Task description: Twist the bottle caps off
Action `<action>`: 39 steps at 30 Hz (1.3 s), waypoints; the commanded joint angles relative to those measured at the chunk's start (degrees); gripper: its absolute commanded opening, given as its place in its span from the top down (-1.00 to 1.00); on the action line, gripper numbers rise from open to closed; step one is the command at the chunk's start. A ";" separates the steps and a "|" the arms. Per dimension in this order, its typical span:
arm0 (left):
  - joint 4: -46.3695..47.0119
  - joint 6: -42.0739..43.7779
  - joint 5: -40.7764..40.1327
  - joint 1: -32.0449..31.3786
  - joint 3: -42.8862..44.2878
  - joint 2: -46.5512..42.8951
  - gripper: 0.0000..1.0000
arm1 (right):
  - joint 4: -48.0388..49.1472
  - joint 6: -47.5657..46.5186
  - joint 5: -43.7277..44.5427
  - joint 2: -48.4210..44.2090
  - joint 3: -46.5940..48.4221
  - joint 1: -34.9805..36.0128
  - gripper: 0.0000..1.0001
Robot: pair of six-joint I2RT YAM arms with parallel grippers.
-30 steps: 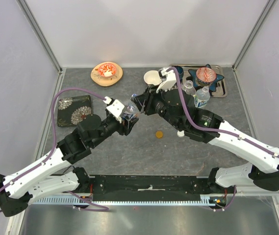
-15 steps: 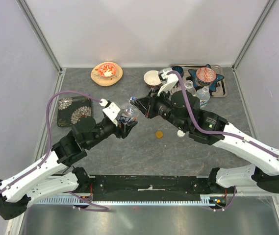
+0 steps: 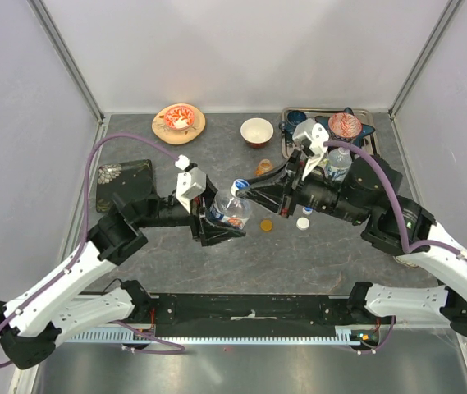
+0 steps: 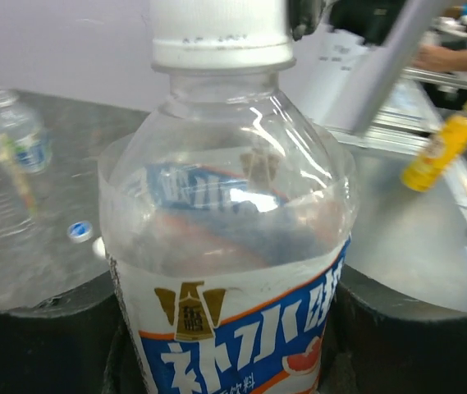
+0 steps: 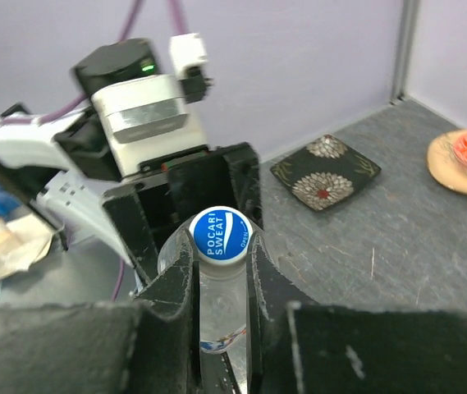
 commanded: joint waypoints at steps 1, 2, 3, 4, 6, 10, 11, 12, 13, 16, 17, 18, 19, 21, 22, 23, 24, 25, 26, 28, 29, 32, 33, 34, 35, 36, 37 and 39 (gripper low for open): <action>10.22 -8.52 26.68 2.36 2.11 4.16 0.22 | 1.19 -6.25 -19.38 0.06 -2.27 0.59 1.00; 11.97 -11.23 30.18 2.72 1.94 4.68 0.22 | 1.89 -6.60 -21.40 -0.56 -3.66 0.59 1.00; 13.12 -12.22 31.52 3.16 1.76 5.38 0.22 | 2.34 -7.48 -23.68 -1.70 -4.11 0.59 1.00; 15.22 -13.10 32.41 3.51 1.50 5.56 0.22 | 2.34 -7.92 -24.75 -2.06 -4.47 0.59 1.00; 17.17 -15.03 35.04 3.69 1.23 6.00 0.22 | 2.34 -9.24 -26.86 -2.93 -5.26 0.59 1.00; 20.07 -16.79 37.86 4.22 0.71 6.79 0.21 | 2.43 -10.82 -31.86 -3.91 -5.87 0.59 1.00; 21.73 -18.10 39.00 4.31 0.53 6.88 0.22 | 2.69 -11.17 -33.10 -4.08 -6.22 0.59 1.00; 22.70 -18.81 39.53 4.39 0.35 7.06 0.22 | 2.69 -11.44 -34.07 -4.43 -6.31 0.68 1.00; 23.67 -20.47 40.40 4.48 -0.17 7.41 0.22 | 2.69 -12.22 -35.21 -4.35 -6.23 0.68 1.00; 28.07 -23.46 41.73 4.66 -1.40 8.03 0.23 | 2.43 -14.07 -42.76 -4.35 -7.10 0.51 1.00; 28.77 -23.74 41.91 4.75 -1.58 8.20 0.23 | 2.51 -14.43 -44.86 -4.09 -7.63 0.51 1.00; 28.78 -23.83 42.08 4.75 -1.67 8.20 0.24 | 2.34 -14.60 -45.76 -3.91 -7.89 0.51 1.00; 28.87 -24.00 42.34 4.75 -1.84 8.46 0.24 | 2.17 -14.87 -46.20 -3.82 -8.07 0.51 1.00; 28.78 -24.09 42.52 4.83 -1.93 8.56 0.24 | 1.81 -15.04 -47.34 -3.47 -8.34 0.59 1.00; 28.78 -24.09 42.61 4.83 -2.11 8.64 0.24 | 1.64 -15.13 -47.35 -3.38 -8.34 0.51 1.00; 28.61 -24.00 42.70 4.92 -2.11 8.47 0.24 | 1.55 -15.22 -47.26 -3.38 -8.08 0.51 1.00; 27.82 -23.74 42.61 5.10 -2.11 8.55 0.24 | 1.29 -15.22 -46.56 -3.47 -7.99 0.51 1.00; 27.03 -22.78 42.61 5.27 -1.93 8.47 0.24 | 1.20 -15.31 -45.51 -3.55 -7.81 0.51 1.00; 26.06 -22.08 42.52 5.36 -1.85 8.47 0.24 | 1.11 -14.87 -44.46 -3.82 -7.29 0.51 1.00; 21.00 -18.32 42.00 5.80 -0.88 8.29 0.24 | 0.50 -13.64 -39.46 -4.17 -5.71 0.51 0.97; 18.35 -16.29 41.30 5.89 -0.36 8.20 0.24 | 0.06 -13.38 -37.17 -4.52 -5.00 0.51 0.79; 3.77 -6.10 37.00 5.89 3.16 7.94 0.24 | -2.40 -12.32 -26.29 -5.48 -2.45 0.51 0.04; 0.95 -3.99 35.68 5.98 4.73 7.85 0.24 | -2.75 -11.80 -23.73 -5.75 -1.75 0.51 -0.11; -2.91 -0.75 32.62 5.98 5.27 7.59 0.22 | -2.93 -11.62 -18.31 -6.01 -0.70 0.51 -0.42; -3.99 0.16 30.76 5.98 5.62 7.33 0.20 | -3.11 -11.01 -15.30 -6.36 -0.26 0.51 -0.53; -4.87 1.12 29.44 5.98 6.06 7.15 0.19 | -3.28 -10.65 -12.92 -6.28 0.27 0.51 -0.60; -5.75 2.44 26.47 5.89 6.07 6.45 0.19 | -3.29 -9.95 -8.20 -6.45 1.15 0.51 -0.75; -6.72 3.93 22.85 5.89 5.98 5.92 0.17 | -3.37 -8.98 -3.42 -6.11 2.12 0.59 -0.91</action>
